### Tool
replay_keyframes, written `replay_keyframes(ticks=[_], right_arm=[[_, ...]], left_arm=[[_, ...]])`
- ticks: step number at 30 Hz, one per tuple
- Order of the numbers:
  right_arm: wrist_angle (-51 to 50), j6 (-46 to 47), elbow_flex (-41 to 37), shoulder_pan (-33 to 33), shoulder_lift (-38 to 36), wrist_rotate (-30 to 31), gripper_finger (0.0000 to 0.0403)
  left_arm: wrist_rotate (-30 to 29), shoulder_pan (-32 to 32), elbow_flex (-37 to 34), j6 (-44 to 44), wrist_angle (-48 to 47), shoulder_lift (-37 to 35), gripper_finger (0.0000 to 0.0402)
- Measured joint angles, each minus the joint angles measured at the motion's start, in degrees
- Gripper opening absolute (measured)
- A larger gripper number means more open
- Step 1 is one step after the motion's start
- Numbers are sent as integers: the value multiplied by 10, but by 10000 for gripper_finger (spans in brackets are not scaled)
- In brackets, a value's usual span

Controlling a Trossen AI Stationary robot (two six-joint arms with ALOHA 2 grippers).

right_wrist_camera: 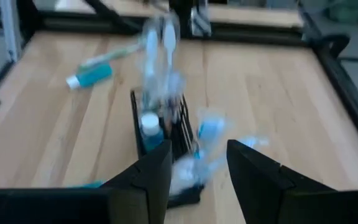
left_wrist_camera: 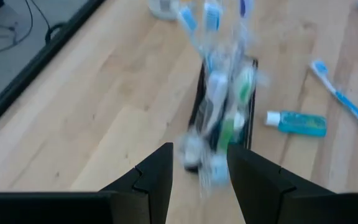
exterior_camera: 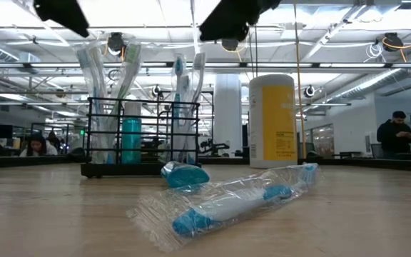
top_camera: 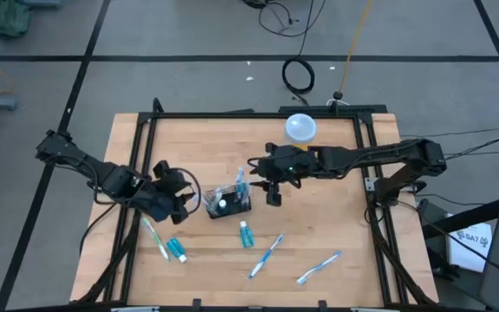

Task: Pick & Place toothbrushing station
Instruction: Put the bottom left mouthwash bottle into the black wire organizer

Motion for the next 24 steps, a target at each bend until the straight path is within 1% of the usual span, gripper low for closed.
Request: replay_keyframes(ticks=[2,4,5,7,9,10,12,16,18,20,22,24], right_arm=[[-15,0,-2,2,-14,0,149],[-20,8,-18,5,-25,0,151],[-3,9,-29,7,-28,0,152],[36,3,-64,11,-34,0,152],[91,1,-105,16,-36,0,152],[115,6,-123,18,-36,0,152],[138,6,-141,19,-37,-1,153],[154,-19,-141,13,-63,7,153],[168,-24,-138,10,-76,29,154],[159,-30,-140,10,-88,53,153],[169,-36,-141,10,-97,79,154],[176,-46,-145,10,-105,95,155]], left_arm=[[2,-18,0,-41,-26,6,159],[3,-39,0,-101,-50,11,159],[9,-49,0,-125,-61,15,159],[45,-70,0,-169,-78,27,159],[82,-91,-3,-236,-83,40,159],[92,-102,-5,-276,-84,46,159],[94,-120,-15,-352,-87,58,159],[97,-152,-64,-463,-86,81,159],[133,-162,-101,-516,-73,86,159],[192,-168,-143,-566,-35,88,159],[242,-173,-179,-585,14,88,159],[260,-183,-204,-542,51,88,159]])
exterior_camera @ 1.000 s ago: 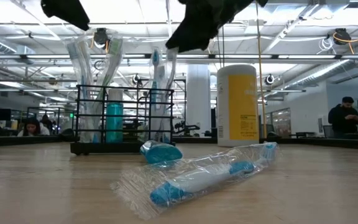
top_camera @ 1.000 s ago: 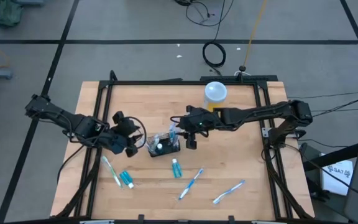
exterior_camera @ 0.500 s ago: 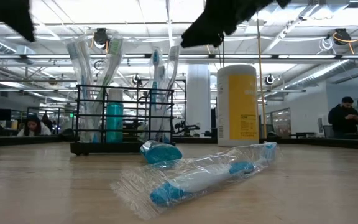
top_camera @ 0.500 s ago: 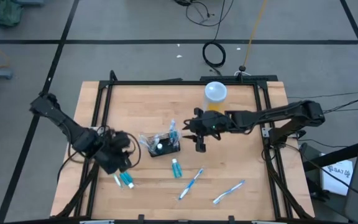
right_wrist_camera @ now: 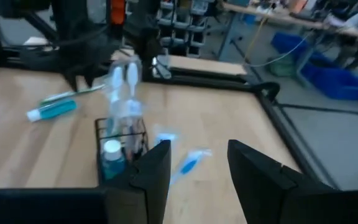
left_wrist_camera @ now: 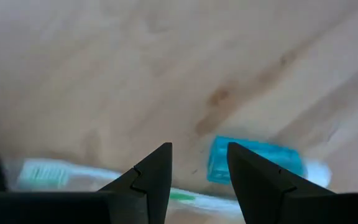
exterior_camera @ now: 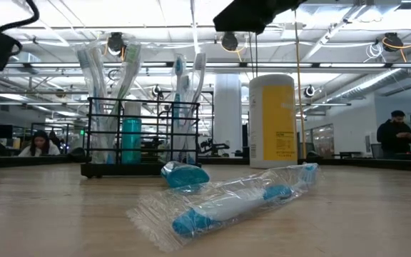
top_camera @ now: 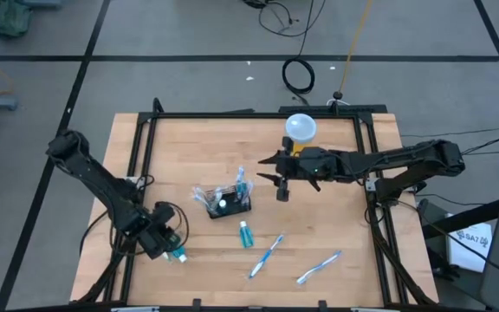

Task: Pick & Place toothbrushing station
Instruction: Put the bottom left mouthwash bottle into the black wire organizer

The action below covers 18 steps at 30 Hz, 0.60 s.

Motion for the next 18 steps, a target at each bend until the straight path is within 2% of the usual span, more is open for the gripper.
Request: replay_keyframes(ticks=[4,6,10,15,18], right_arm=[[40,-34,-16,0,2,12,154],[98,-53,-27,-1,2,11,153],[241,-89,-47,-2,10,10,153],[336,-127,-72,-4,13,9,155],[355,-135,-81,-4,15,9,152]], left_arm=[[-37,-20,-13,160,49,0,159],[-61,-20,-13,219,61,-2,159],[-30,-20,-13,320,78,-2,159],[-35,-14,-13,487,166,-2,159],[-41,-9,-13,578,235,-2,159]])
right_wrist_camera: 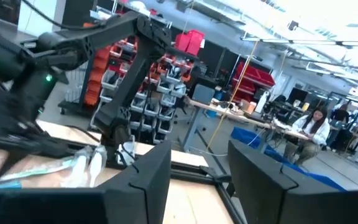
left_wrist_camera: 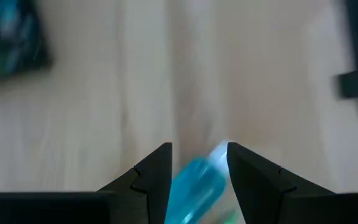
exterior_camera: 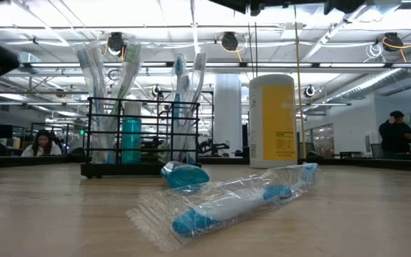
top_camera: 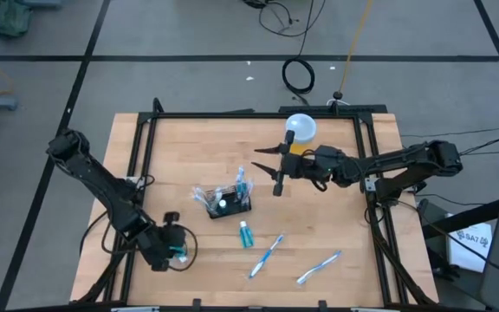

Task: Pick & Place toothbrushing station
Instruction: Put the bottom left mouthwash bottle into the black wire organizer

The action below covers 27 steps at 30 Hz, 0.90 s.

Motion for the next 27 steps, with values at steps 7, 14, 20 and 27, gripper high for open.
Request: replay_keyframes(ticks=[7,14,20,27], right_arm=[[-2,-2,0,0,0,0,153],[-7,4,0,0,0,0,151],[-5,42,0,0,0,-1,152],[-5,47,0,0,0,-2,153]], left_arm=[[-1,2,0,109,49,0,159],[68,3,0,168,78,37,159],[112,-5,0,240,114,89,159],[79,-14,0,332,112,132,159]])
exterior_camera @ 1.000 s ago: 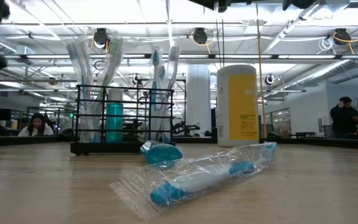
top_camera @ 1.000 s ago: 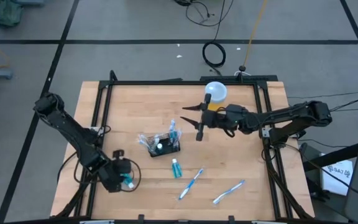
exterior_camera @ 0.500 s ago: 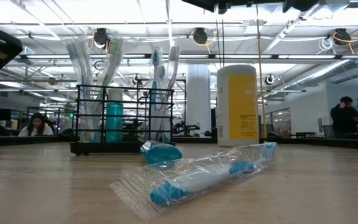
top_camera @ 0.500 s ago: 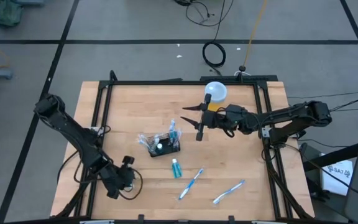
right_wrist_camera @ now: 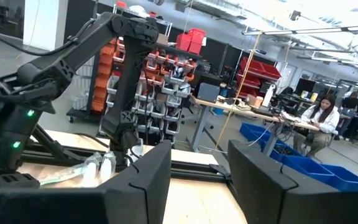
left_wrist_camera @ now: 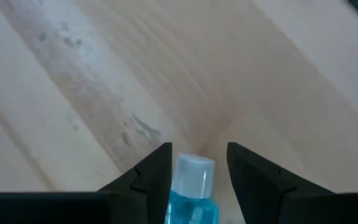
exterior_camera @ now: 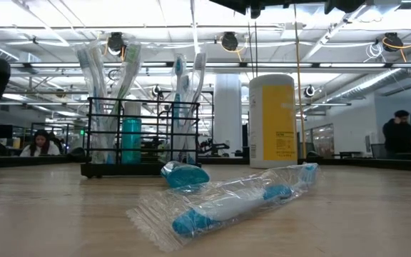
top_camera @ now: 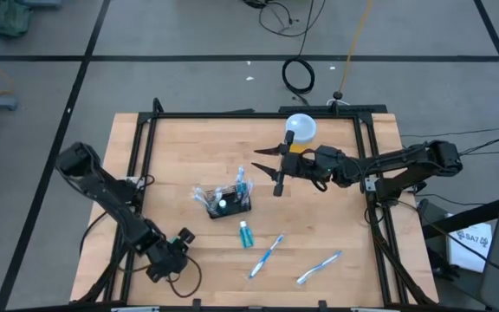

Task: Pick & Place toothbrushing station
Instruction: Put the bottom left mouthwash bottle into the black wire organizer

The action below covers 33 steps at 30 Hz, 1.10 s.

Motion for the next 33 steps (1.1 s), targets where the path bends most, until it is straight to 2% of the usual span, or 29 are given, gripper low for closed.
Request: replay_keyframes(ticks=[4,12,20,23,28,33], right_arm=[[-1,0,0,0,0,0,152],[0,0,0,0,0,0,153],[-1,0,0,0,0,0,153],[0,0,0,0,0,0,153],[0,0,0,0,0,0,153],[2,4,1,0,0,0,153]], left_arm=[[-2,0,0,40,-3,18,159],[-4,0,2,52,-27,33,156],[0,5,3,92,-21,33,95],[-7,6,5,95,-14,35,91],[-72,7,52,133,-35,11,110],[-163,21,99,193,-63,-52,101]])
